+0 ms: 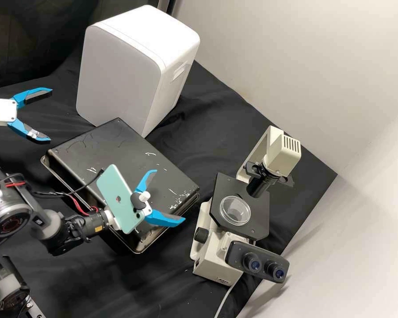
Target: Place the petri dish on the microscope
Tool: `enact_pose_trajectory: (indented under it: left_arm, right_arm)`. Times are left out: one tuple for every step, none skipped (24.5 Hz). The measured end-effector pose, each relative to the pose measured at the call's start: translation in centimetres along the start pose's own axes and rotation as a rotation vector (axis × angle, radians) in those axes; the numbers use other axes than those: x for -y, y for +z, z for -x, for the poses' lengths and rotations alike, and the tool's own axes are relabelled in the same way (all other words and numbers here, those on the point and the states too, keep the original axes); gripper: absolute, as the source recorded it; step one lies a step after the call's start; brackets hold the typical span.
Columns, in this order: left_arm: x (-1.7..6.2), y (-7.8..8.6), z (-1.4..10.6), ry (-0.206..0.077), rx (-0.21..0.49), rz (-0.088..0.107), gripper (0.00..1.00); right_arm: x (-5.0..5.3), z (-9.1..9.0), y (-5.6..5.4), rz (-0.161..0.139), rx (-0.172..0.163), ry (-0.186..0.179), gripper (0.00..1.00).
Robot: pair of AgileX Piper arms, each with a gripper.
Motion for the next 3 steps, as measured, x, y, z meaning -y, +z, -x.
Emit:
enact_pose_trajectory:
  left_arm:
    - [0.00,0.00,0.00,0.000,0.000,0.000,1.00]
    - [0.00,0.00,0.00,0.000,0.000,0.000,1.00]
    - [0.00,0.00,0.00,0.000,0.000,0.000,1.00]
  right_arm:
    - [0.18,0.32,-0.07,-0.006,-0.005,-0.011,1.00]
    - [0.48,0.71,-0.16,-0.013,-0.012,-0.028,1.00]
    - [0.72,1.04,-0.22,-0.012,-0.018,-0.043,1.00]
